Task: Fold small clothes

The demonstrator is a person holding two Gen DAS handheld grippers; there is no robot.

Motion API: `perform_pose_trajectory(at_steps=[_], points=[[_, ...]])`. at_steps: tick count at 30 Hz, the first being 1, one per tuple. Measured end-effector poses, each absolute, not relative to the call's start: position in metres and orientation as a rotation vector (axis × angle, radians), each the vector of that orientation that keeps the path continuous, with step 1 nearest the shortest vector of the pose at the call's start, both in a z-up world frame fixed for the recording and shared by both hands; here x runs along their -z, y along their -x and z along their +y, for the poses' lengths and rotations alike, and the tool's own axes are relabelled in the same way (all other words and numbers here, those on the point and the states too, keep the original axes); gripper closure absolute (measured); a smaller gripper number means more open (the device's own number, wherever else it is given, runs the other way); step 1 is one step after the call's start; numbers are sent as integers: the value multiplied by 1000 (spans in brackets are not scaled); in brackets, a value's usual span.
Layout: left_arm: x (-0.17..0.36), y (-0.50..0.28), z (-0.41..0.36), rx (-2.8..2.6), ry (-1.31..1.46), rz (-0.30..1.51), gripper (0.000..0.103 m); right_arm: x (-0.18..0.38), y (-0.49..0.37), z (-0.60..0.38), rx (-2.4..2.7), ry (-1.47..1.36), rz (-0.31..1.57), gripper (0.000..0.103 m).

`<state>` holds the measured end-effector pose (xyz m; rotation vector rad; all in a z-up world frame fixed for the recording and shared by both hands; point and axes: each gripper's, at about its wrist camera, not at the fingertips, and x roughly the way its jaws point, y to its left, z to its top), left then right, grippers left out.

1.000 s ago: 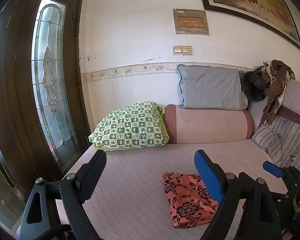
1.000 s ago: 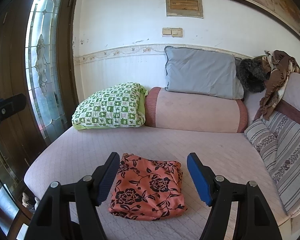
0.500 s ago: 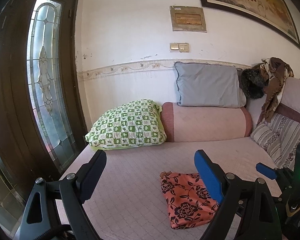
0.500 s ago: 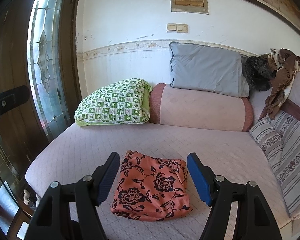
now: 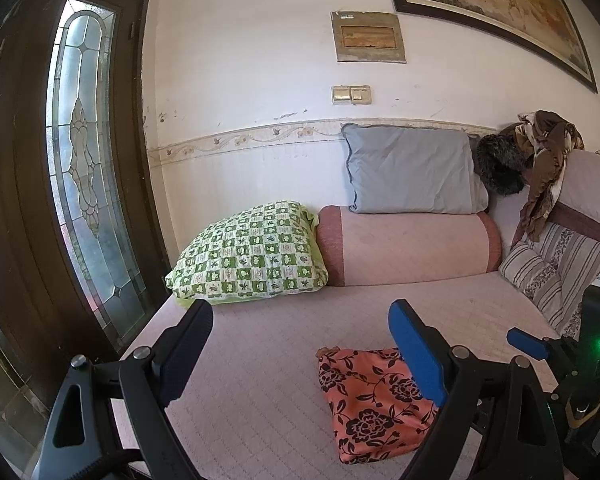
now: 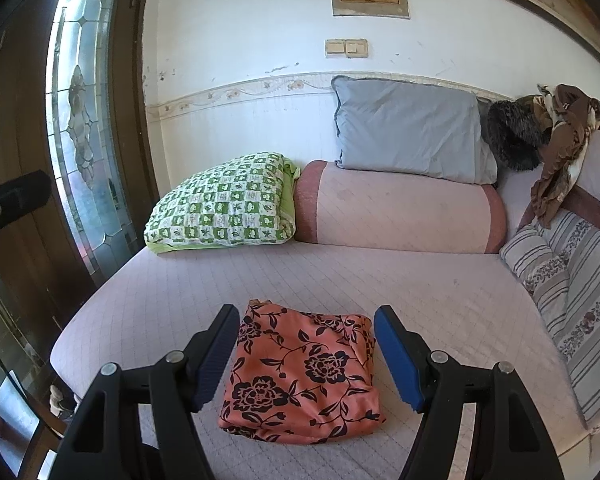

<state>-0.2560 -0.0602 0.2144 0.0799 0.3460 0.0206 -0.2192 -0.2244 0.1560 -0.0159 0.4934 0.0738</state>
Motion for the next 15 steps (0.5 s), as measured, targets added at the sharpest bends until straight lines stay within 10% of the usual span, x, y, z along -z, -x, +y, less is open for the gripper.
perform_pose_trajectory(at_steps=[15], points=[[-204,218,-56,100,63,310,13,-136,178,-240,-92,-54,533,30]])
